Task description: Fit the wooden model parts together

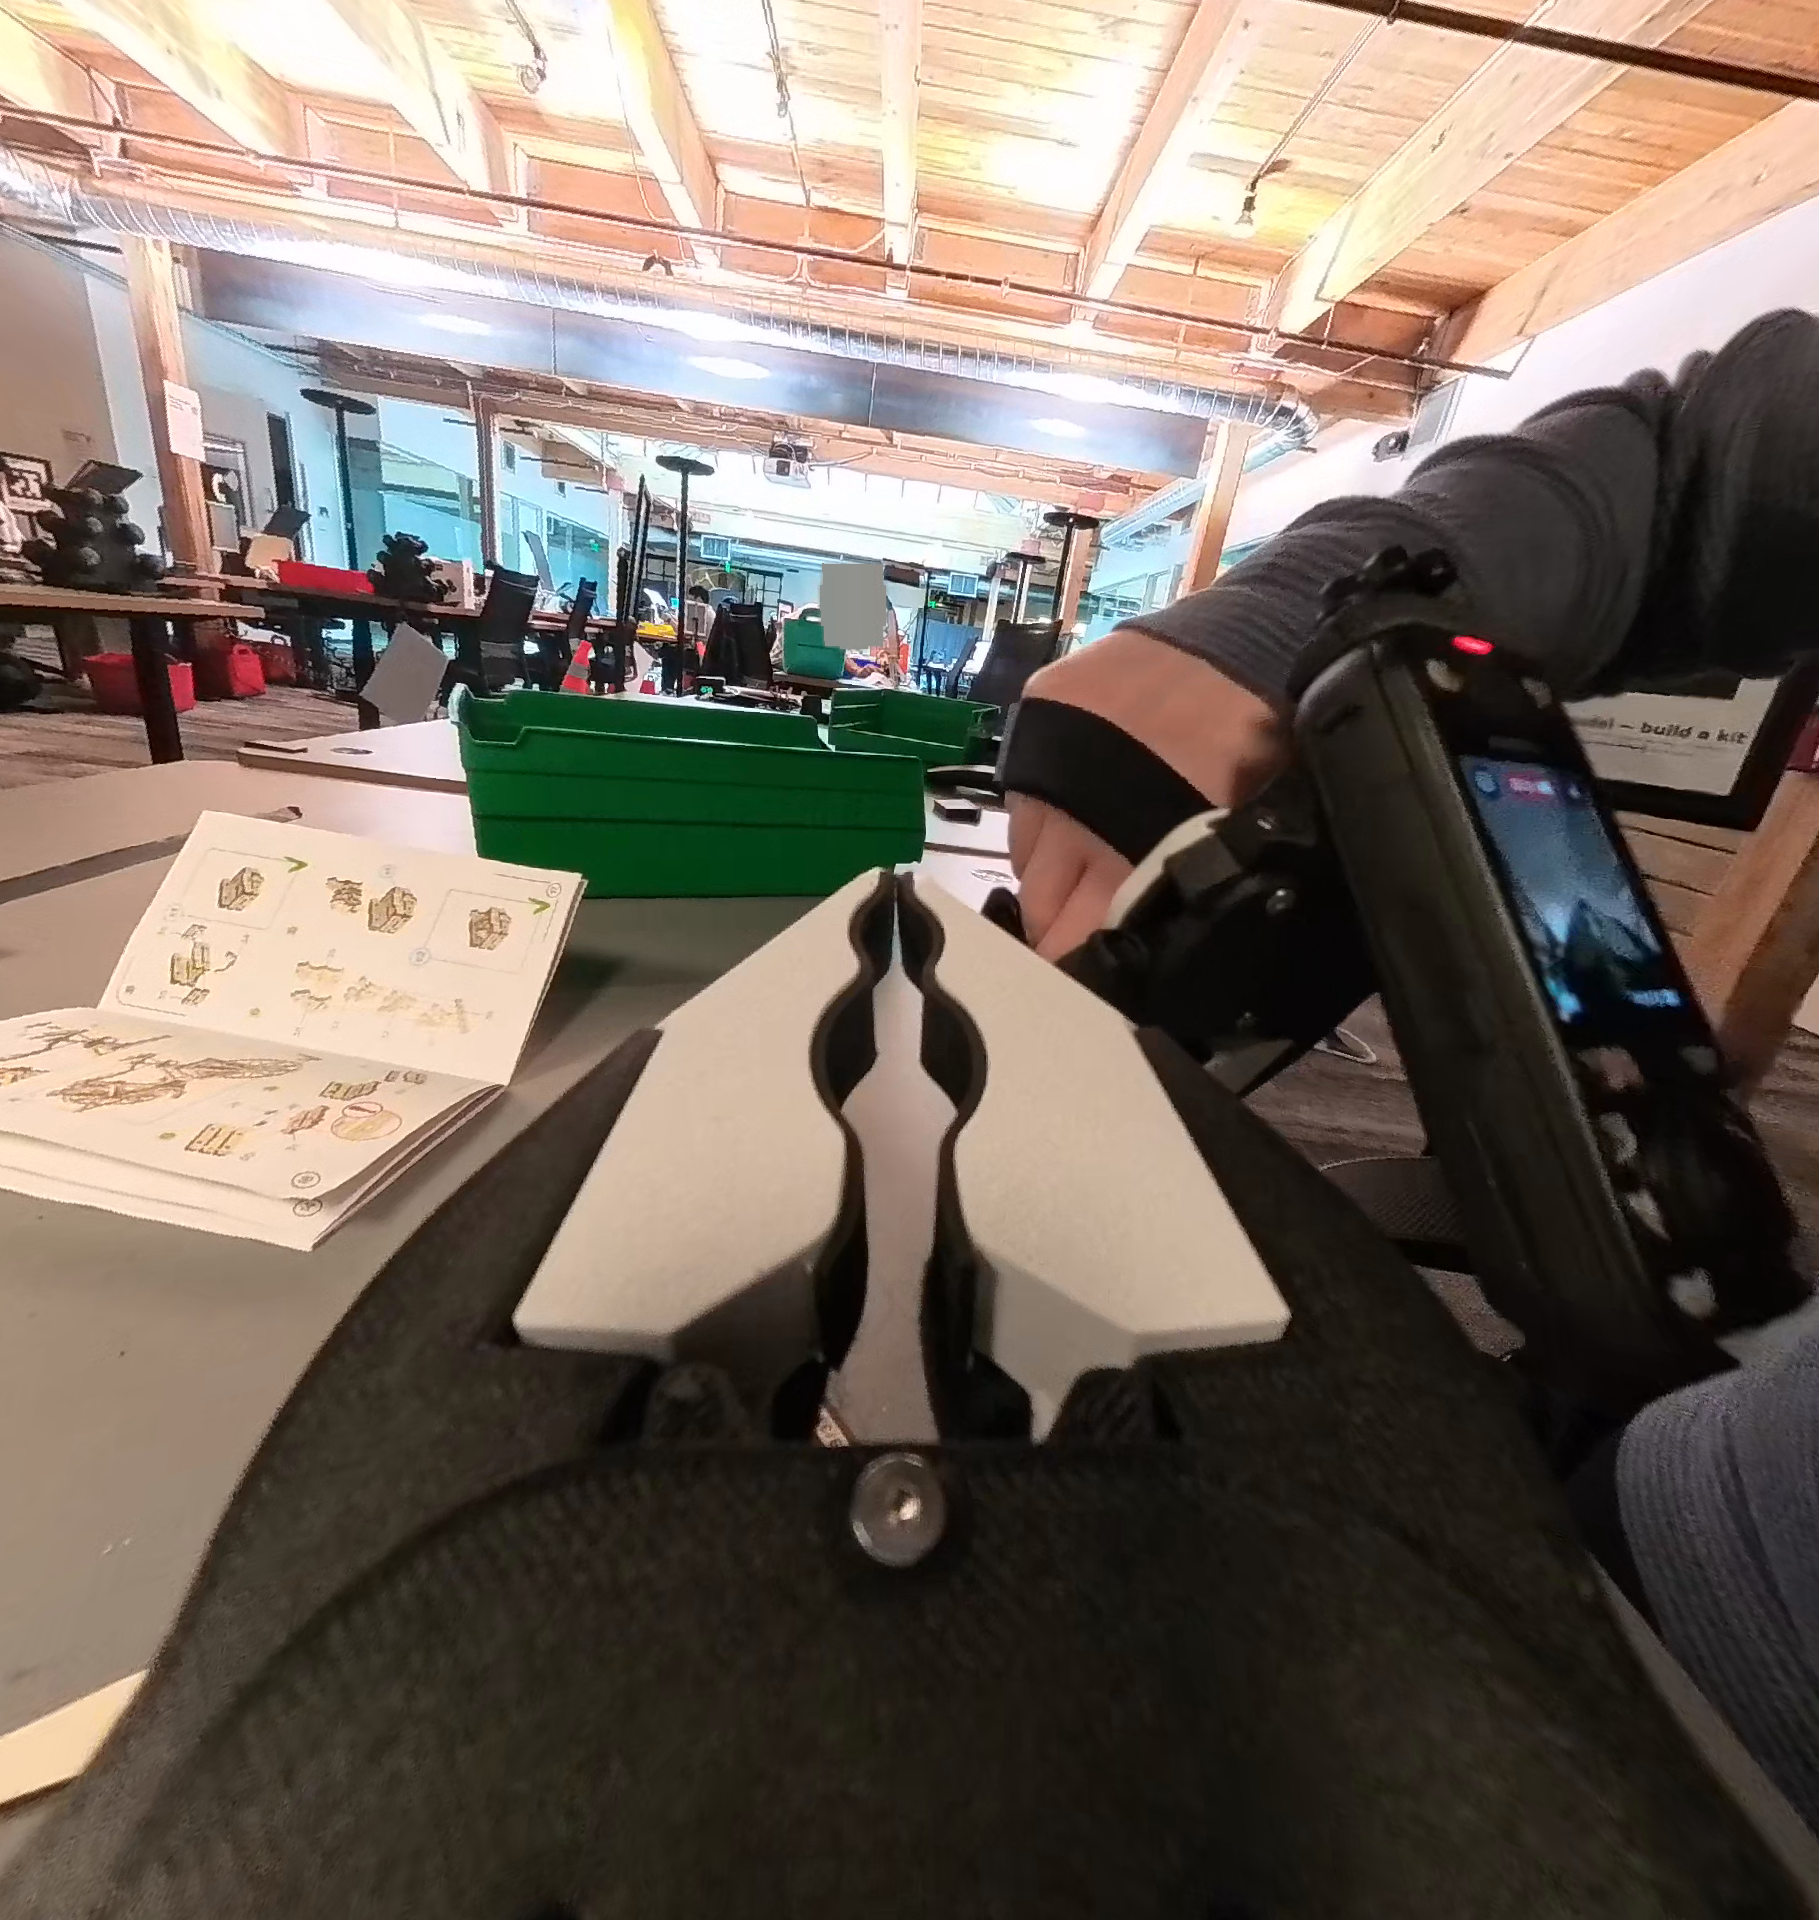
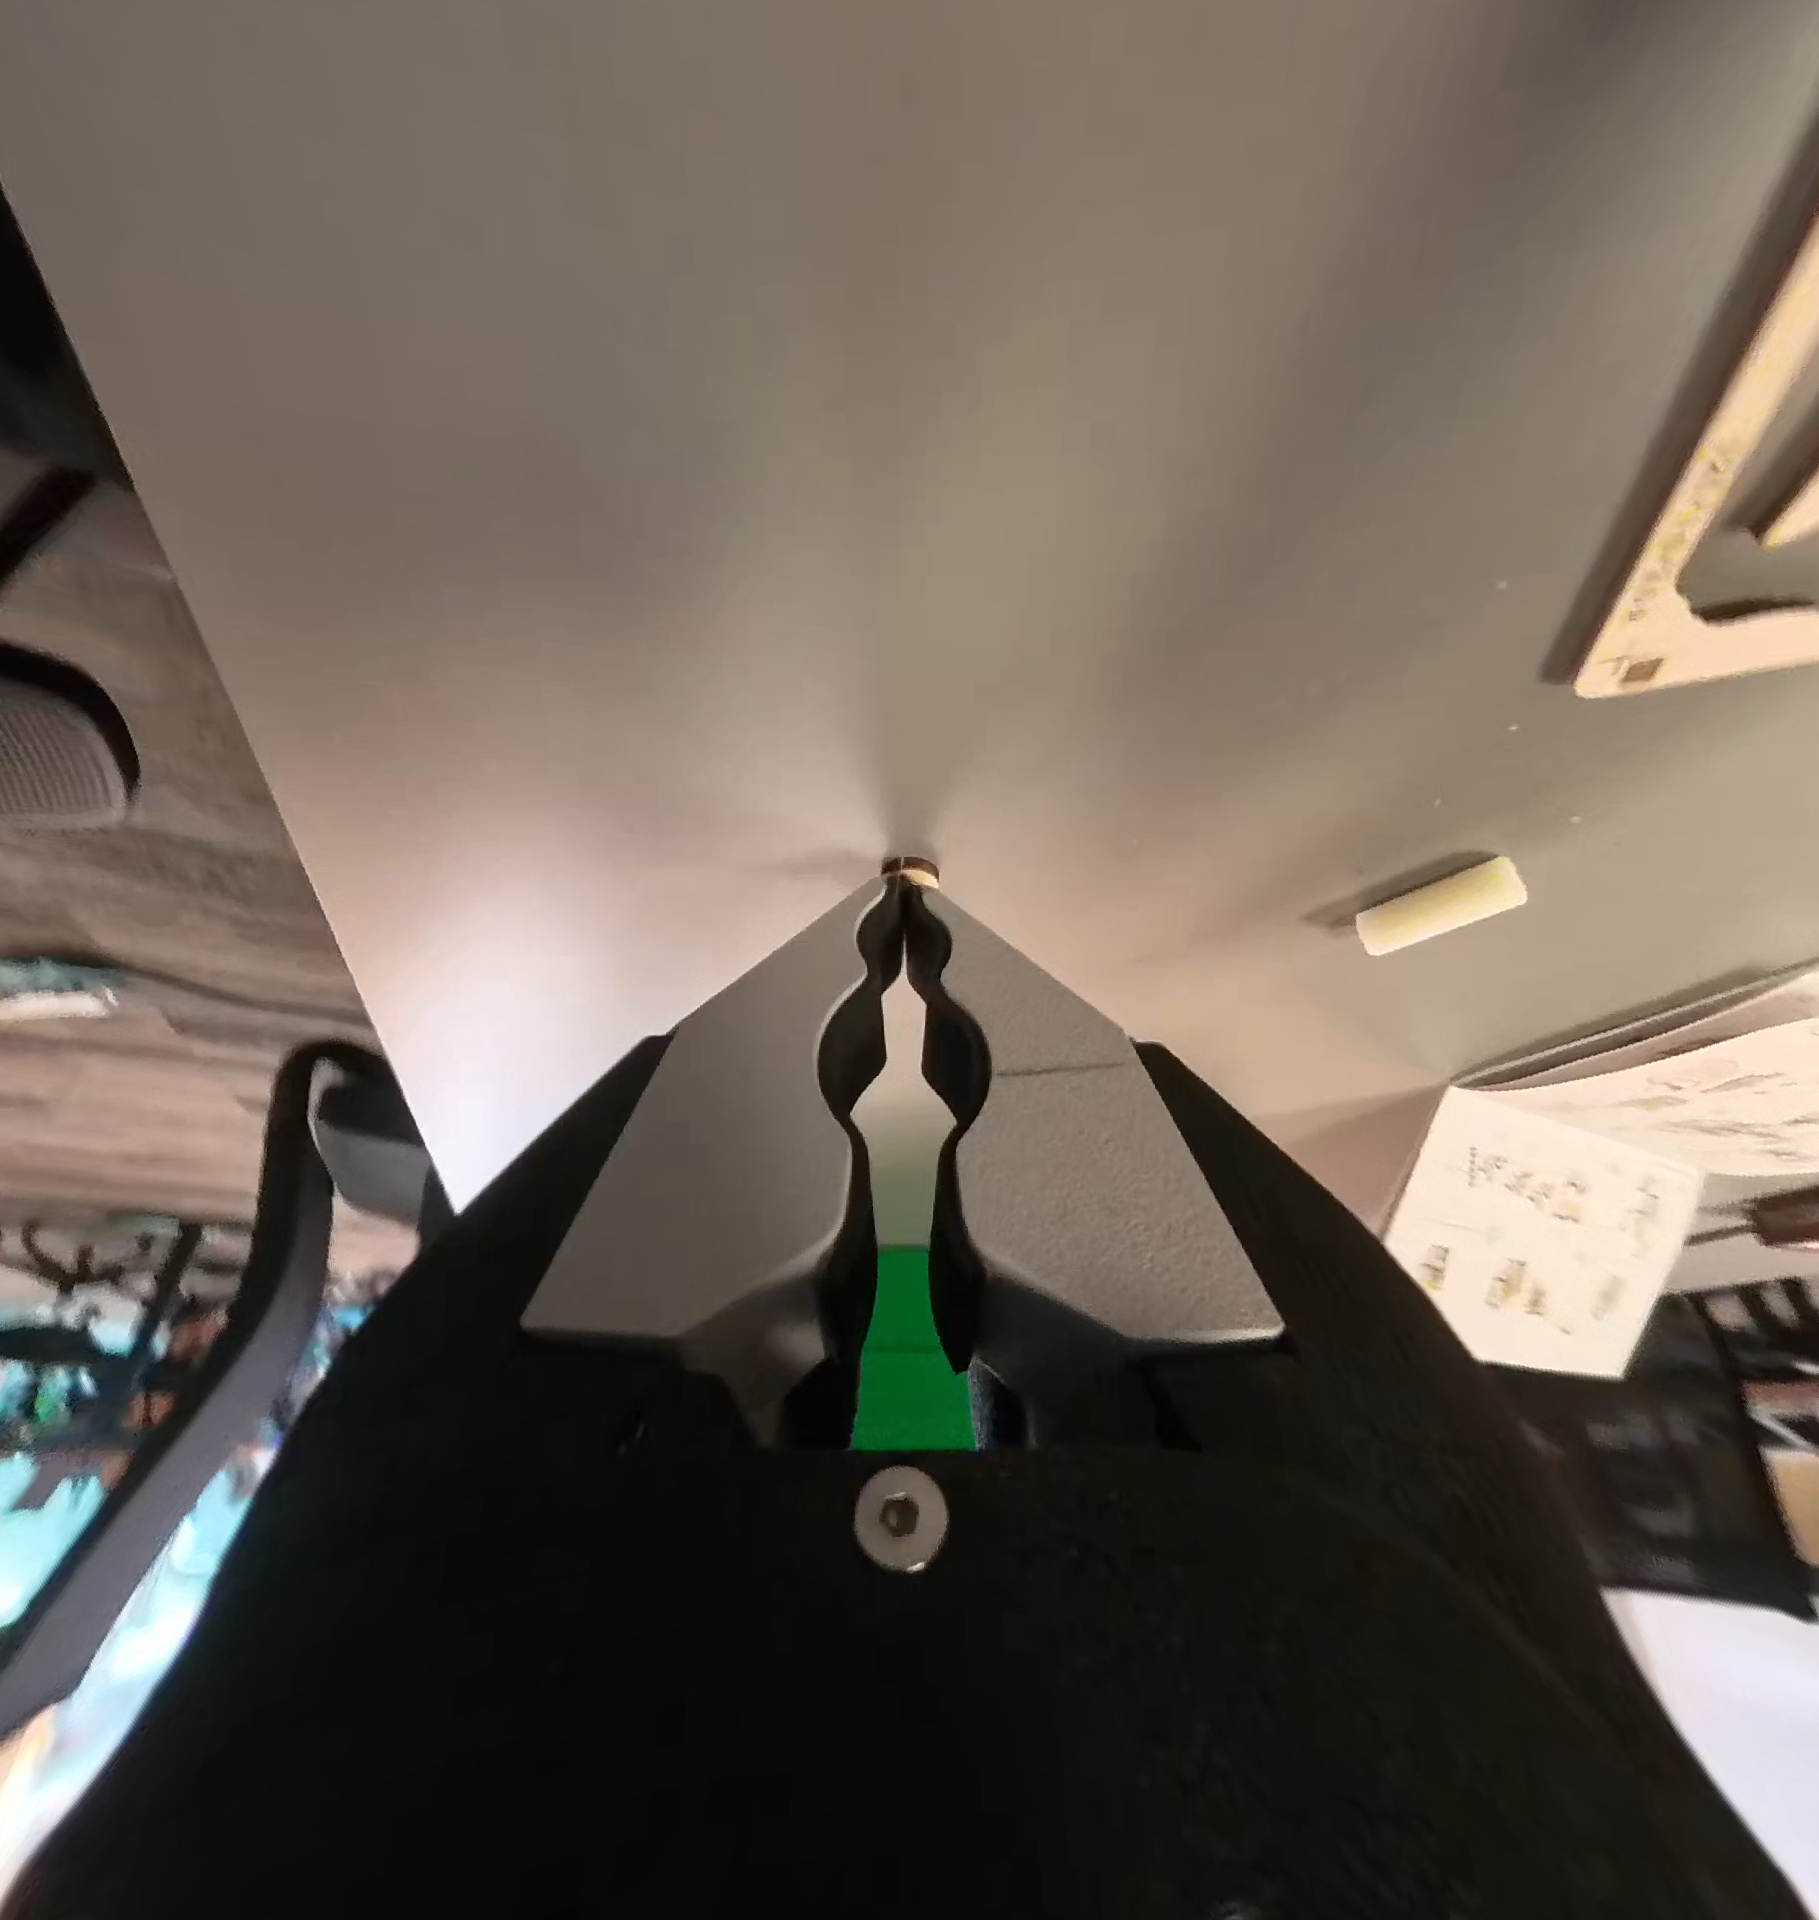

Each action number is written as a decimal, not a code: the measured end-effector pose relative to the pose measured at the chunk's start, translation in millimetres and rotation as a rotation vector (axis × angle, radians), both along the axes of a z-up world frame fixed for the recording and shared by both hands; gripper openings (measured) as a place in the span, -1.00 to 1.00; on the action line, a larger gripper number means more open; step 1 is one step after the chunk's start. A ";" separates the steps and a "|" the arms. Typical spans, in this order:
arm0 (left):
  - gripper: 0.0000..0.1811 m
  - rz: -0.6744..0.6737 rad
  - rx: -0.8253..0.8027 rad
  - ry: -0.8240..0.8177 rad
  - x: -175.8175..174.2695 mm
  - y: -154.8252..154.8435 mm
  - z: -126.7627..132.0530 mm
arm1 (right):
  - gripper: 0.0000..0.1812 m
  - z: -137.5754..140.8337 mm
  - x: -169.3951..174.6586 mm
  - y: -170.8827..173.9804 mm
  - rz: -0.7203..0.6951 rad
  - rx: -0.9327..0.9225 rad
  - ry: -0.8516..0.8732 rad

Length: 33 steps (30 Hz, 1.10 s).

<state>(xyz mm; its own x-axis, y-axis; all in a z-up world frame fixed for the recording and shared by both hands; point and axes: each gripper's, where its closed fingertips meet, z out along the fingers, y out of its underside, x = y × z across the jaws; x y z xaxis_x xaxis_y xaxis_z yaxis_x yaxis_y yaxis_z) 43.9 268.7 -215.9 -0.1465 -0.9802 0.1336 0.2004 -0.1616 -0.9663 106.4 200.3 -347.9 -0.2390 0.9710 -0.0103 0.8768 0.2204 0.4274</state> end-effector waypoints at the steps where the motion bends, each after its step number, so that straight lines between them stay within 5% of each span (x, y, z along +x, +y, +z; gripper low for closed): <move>1: -1.00 -0.001 0.001 0.000 0.0 -0.2 0.1 | -1.00 -0.1 -0.2 0.1 -0.008 0.004 0.014; 18: -0.97 -0.012 0.004 0.007 1.2 -2.0 -1.3 | -1.00 3.2 -1.6 -8.2 -0.312 0.216 0.598; 25: -0.82 -0.086 0.021 0.071 8.5 -15.1 -9.9 | -1.00 25.0 -16.2 7.3 -0.476 0.292 0.977; 33: -0.84 -0.064 0.128 0.093 10.5 -23.6 -13.4 | -1.00 17.4 3.1 0.9 -0.644 0.257 0.945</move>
<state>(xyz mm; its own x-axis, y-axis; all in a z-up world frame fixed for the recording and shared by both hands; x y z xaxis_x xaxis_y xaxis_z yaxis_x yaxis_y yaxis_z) 54.4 245.1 -229.4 -0.2017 -0.9792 0.0236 0.1028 -0.0451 -0.9937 109.5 201.2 -330.5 0.4901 0.8630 0.1225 0.7877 -0.3783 -0.4861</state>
